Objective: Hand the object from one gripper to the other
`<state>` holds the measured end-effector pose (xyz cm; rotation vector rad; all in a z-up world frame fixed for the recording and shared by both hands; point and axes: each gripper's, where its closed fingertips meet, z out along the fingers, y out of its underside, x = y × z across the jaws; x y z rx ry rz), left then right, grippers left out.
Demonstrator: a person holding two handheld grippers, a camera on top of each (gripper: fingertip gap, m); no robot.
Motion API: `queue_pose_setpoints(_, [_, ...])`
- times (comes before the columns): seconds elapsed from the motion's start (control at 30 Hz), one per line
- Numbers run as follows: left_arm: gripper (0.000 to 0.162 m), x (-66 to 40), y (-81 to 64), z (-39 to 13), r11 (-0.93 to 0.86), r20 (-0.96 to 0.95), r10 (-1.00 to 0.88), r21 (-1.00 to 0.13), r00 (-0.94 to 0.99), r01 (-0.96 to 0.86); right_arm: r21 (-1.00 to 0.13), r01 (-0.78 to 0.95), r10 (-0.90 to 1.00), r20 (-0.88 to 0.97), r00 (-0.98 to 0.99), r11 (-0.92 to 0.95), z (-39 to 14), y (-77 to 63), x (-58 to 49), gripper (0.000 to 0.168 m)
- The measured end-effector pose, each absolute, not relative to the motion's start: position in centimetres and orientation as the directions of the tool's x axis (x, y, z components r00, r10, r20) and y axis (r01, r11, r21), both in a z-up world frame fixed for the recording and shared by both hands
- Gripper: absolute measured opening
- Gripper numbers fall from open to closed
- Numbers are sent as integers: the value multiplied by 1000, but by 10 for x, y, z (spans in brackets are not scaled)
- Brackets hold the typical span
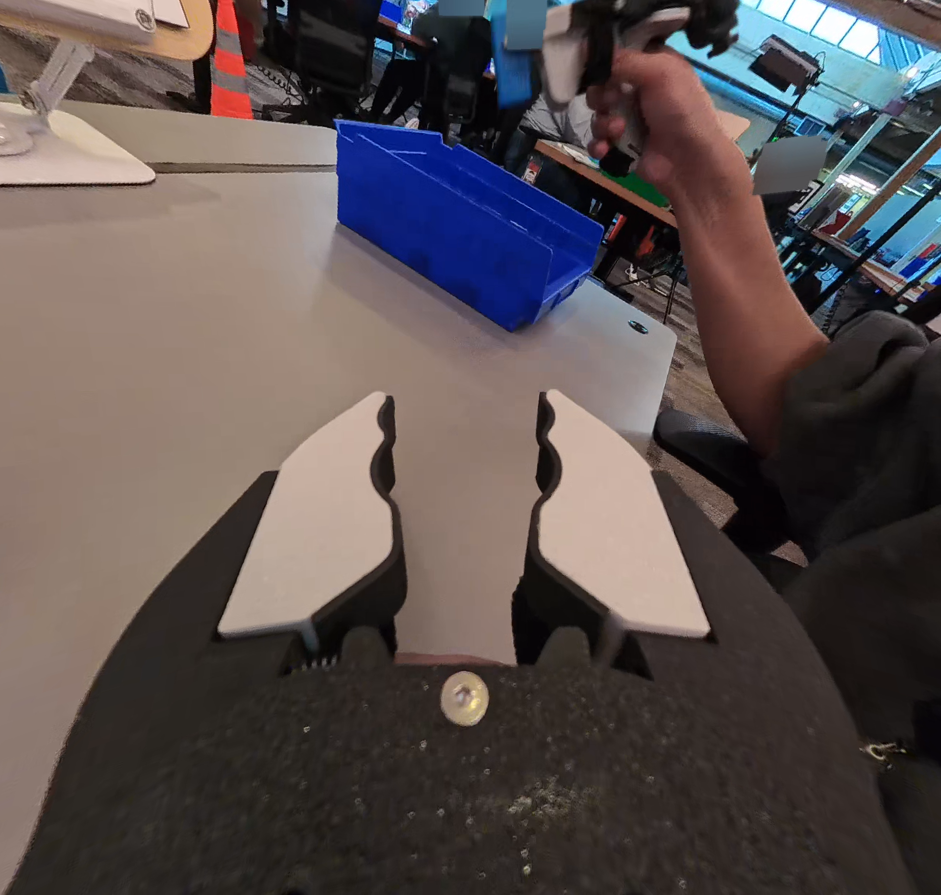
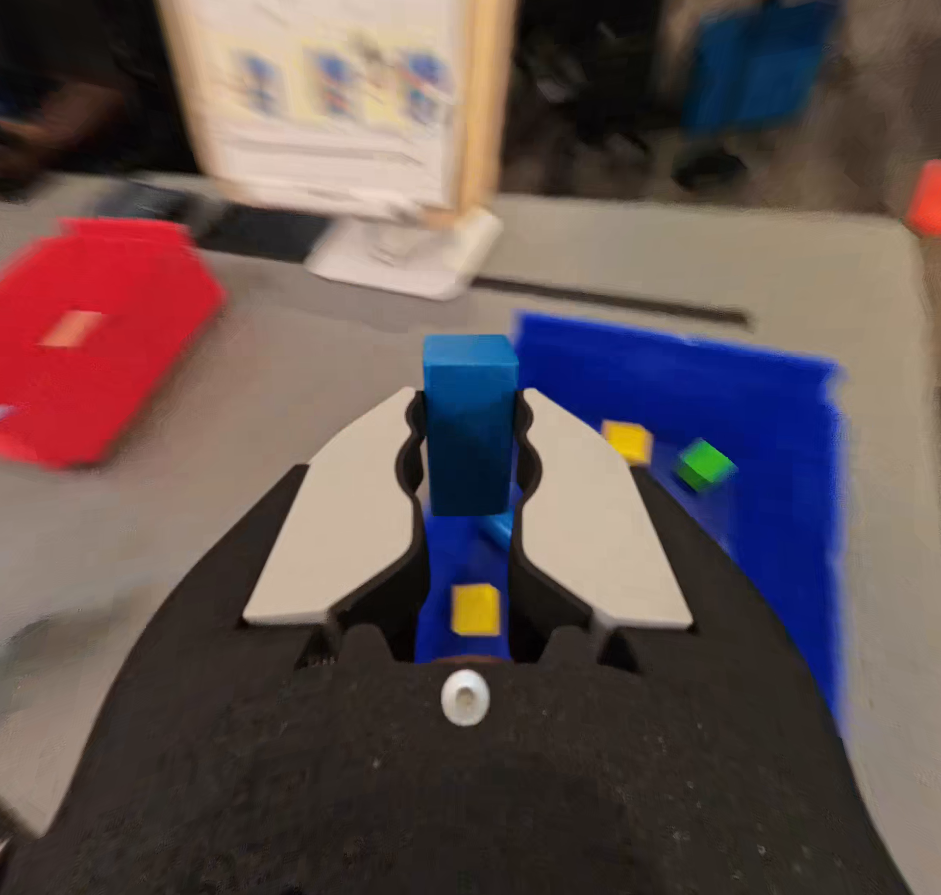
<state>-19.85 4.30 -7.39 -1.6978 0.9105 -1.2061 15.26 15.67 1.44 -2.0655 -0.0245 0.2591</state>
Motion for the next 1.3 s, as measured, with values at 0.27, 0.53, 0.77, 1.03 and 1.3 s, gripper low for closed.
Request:
queue_pose_setpoints(0.27, [52,-194,39,-82,-425,388,-889,-897,244,-122,-352,-177,-182,-19,983,-919,-145,169,240,34])
queue_pose_setpoints(0.53, [52,-197,40,-87,-326,264,-919,-925,292,-193,-242,-178,-188,18,982,-954,-186,177,230,34])
queue_pose_setpoints(0.77, [53,-195,38,-90,-304,237,-927,-928,291,-216,-363,-185,-189,-24,982,-913,-165,178,231,48])
queue_pose_setpoints(1.03, [58,-200,46,-91,-310,232,-916,-927,326,-211,-916,83,-73,121,990,-392,-54,105,162,42])
queue_pose_setpoints(1.3, [64,-209,64,-99,-306,189,-889,-923,417,-233,-930,132,-55,160,986,-343,-115,5,75,36])
